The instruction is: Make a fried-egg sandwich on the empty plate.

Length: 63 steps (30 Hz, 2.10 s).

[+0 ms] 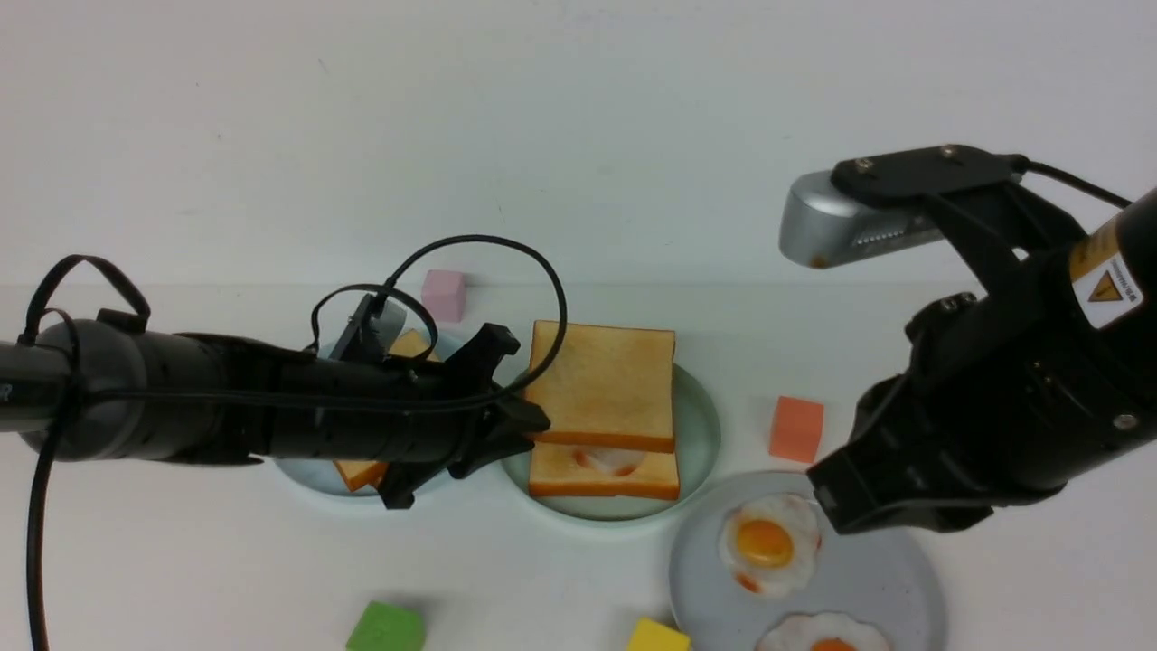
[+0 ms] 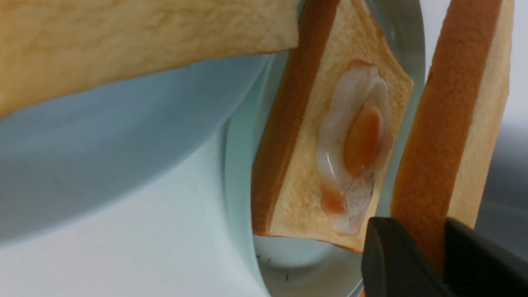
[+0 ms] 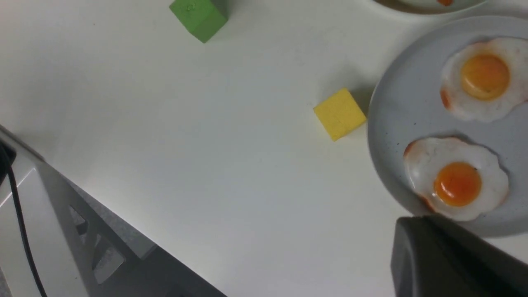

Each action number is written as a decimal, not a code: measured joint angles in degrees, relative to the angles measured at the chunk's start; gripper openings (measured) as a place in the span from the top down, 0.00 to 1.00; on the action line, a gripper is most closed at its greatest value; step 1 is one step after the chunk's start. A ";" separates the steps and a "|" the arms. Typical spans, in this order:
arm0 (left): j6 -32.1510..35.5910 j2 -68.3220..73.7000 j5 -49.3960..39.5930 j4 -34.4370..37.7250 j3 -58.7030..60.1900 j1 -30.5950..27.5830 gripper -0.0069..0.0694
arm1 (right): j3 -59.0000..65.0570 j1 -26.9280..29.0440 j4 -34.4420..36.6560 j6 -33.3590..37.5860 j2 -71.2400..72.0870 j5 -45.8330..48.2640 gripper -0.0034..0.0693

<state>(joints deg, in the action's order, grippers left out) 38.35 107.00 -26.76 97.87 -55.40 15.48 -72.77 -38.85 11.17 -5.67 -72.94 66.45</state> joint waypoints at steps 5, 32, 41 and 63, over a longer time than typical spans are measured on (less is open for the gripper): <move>0.00 0.38 0.00 0.00 -0.03 0.00 0.75 | 0.00 0.00 -0.49 0.00 0.00 0.00 0.89; -0.14 5.04 -2.98 0.46 -0.10 0.00 0.48 | 0.00 0.00 -1.36 0.00 0.00 0.53 0.85; 1.81 3.97 -2.44 0.37 -0.35 0.00 0.40 | 0.00 0.00 -1.36 0.00 0.00 1.42 0.84; -18.37 -23.15 -16.75 -55.10 -0.07 -20.46 0.80 | 0.00 0.00 -6.85 -0.90 0.00 4.43 0.81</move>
<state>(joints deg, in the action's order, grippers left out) 19.98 83.85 -43.51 42.77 -55.46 -4.98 -72.77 -38.85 4.32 -6.56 -72.94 70.88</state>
